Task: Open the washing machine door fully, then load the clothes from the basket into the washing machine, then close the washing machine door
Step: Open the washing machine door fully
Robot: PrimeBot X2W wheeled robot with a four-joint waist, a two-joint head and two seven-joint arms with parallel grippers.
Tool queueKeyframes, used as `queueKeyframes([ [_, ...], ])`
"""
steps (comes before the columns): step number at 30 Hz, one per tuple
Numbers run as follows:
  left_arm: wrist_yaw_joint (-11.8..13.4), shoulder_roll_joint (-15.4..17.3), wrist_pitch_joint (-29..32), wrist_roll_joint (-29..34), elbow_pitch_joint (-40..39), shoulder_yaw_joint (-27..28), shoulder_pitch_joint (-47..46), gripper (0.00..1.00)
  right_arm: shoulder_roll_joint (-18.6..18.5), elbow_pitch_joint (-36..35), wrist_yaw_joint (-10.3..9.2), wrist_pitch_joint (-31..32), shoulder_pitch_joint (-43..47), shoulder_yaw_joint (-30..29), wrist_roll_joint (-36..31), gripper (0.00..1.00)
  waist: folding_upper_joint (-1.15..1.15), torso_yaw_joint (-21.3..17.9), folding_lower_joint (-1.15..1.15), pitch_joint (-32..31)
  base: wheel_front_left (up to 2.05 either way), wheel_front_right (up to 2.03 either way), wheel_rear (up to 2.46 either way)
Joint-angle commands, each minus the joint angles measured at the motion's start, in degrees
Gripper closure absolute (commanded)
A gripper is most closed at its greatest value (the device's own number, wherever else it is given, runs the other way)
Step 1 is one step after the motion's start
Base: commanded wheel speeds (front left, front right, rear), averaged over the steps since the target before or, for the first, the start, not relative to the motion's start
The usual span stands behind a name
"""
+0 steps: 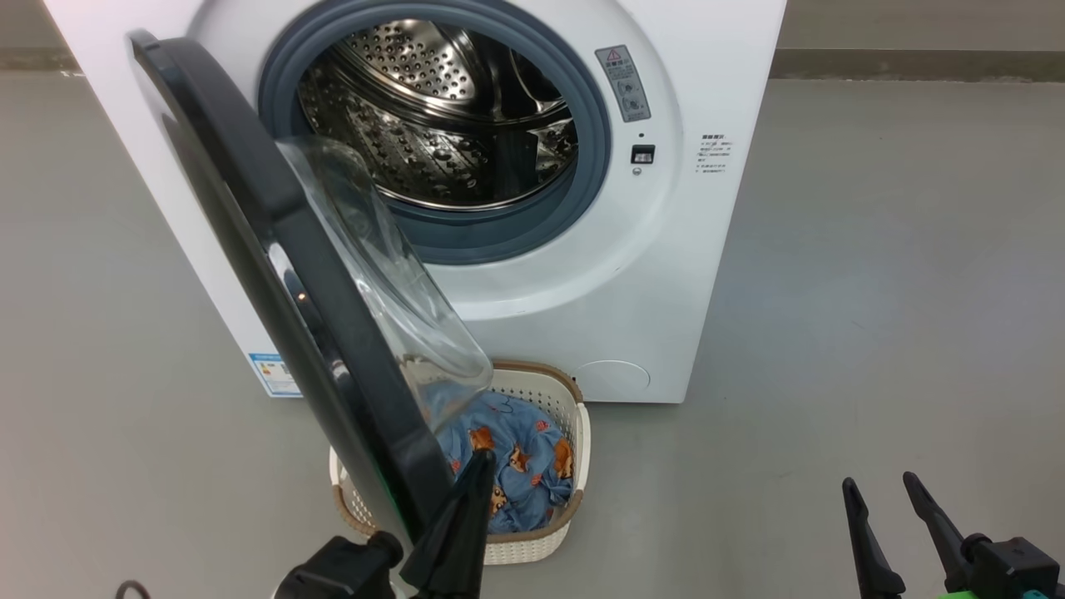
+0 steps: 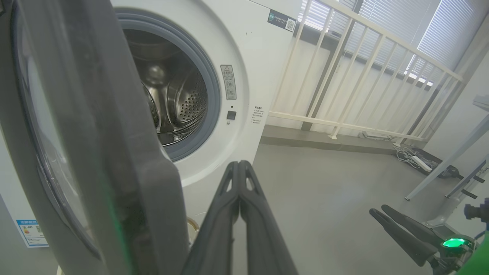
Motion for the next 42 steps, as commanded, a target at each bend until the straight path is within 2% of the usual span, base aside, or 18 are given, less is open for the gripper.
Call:
queueKeyframes([
  [1, 0.5, 0.0, -0.5, -0.3, -1.0, 1.3, -2.8, 1.00, -0.5, -1.1, 0.10, -0.7, -1.7, 1.4, 0.0, 0.00, 0.00, -0.1, 0.00, 0.0, 0.00, 0.00, 0.00],
  [18, 3.6, 0.0, -0.1, 0.4, 2.1, 1.4, -3.6, 1.00, -0.3, -1.0, 0.10, -0.7, -1.5, 1.4, 0.2, 0.00, 0.00, -1.3, 0.00, 0.5, 0.00, 0.00, 0.00],
  [42, 8.8, 0.0, 0.3, 1.0, 3.5, 2.5, -4.2, 1.00, -0.1, -0.9, 0.10, -0.7, -1.6, 1.6, 0.3, 0.00, 0.00, 2.1, 0.00, 1.5, 0.00, 0.00, 0.00],
])
